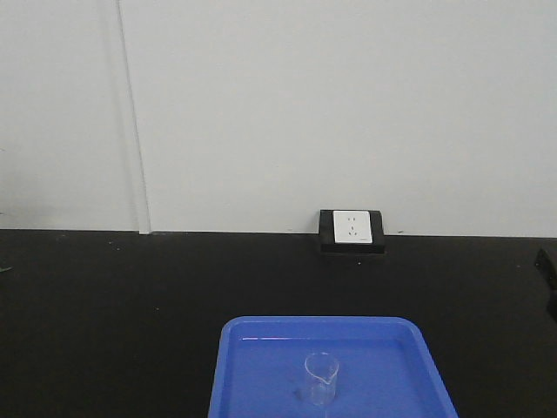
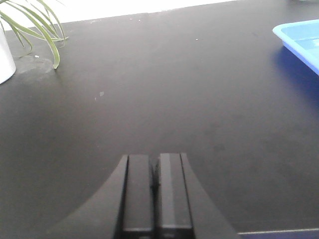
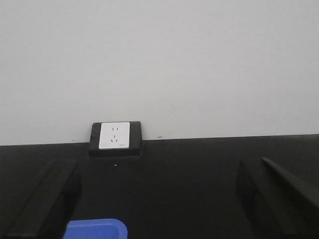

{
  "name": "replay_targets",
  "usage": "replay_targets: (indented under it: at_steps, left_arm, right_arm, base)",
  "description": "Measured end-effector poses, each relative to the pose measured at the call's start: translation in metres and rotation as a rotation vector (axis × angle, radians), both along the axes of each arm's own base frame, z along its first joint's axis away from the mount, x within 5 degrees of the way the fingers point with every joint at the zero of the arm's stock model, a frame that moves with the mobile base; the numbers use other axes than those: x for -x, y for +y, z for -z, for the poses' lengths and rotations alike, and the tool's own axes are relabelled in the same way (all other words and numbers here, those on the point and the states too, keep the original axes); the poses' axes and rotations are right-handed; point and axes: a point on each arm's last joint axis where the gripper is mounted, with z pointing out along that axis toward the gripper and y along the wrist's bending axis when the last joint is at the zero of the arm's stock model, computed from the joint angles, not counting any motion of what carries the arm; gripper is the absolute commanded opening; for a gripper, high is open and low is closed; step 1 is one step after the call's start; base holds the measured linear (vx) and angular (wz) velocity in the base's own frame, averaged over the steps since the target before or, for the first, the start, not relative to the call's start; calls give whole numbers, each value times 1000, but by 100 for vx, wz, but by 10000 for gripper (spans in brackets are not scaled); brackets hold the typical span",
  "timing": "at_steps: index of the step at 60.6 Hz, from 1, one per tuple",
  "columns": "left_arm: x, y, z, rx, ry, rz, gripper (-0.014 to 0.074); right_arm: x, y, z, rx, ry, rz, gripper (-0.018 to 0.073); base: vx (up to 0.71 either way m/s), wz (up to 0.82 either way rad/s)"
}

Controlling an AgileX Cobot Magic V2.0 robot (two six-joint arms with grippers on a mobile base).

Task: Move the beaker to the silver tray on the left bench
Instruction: 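Reach the right gripper down around the glass beaker in the blue tray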

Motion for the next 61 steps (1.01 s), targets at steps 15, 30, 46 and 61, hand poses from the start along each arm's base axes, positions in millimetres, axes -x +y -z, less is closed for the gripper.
replay_targets:
  at_steps: [15, 30, 46, 61]
  left_arm:
    - [0, 0, 0, 0, 0, 0, 1]
    - [0, 0, 0, 0, 0, 0, 1]
    - [0, 0, 0, 0, 0, 0, 1]
    - [0, 0, 0, 0, 0, 0, 1]
  right_arm:
    - [-26, 5, 16, 85, -20, -74, 644]
    - [-76, 28, 98, 210, 139, -412, 552]
    - [-99, 49, 178, 138, 230, -692, 551]
    - [-133, 86, 202, 169, 254, -809, 551]
  base:
    - [0, 0]
    - [0, 0]
    - [0, 0]
    - [0, 0]
